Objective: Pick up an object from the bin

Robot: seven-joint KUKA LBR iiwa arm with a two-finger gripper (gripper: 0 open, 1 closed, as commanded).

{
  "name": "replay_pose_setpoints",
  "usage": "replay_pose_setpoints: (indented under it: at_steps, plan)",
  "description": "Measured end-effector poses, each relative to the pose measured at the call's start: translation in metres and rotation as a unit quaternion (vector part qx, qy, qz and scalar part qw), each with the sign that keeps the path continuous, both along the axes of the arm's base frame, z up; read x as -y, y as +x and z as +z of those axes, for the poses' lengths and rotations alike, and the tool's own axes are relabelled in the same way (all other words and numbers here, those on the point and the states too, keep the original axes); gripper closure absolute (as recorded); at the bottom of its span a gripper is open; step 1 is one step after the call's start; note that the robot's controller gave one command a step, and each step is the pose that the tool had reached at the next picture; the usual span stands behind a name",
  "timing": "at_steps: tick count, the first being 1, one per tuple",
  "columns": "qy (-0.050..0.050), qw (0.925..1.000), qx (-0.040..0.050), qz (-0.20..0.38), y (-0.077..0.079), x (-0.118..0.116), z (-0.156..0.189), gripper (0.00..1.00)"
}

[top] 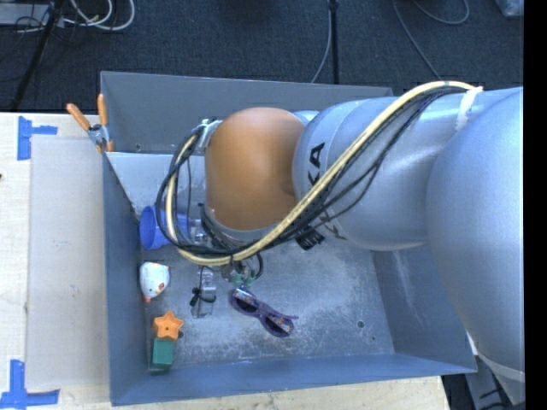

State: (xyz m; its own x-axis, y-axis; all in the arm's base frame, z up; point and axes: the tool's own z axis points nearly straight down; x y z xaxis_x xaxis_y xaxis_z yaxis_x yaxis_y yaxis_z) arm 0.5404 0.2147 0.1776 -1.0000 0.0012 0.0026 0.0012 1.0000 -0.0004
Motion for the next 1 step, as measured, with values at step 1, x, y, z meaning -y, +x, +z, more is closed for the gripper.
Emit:
replay_pose_setpoints:
  at_steps: [1]
  plan:
    - [0.002,1.0000,0.0030,0.003,-0.0037,0.0128,-0.0325,0.00]
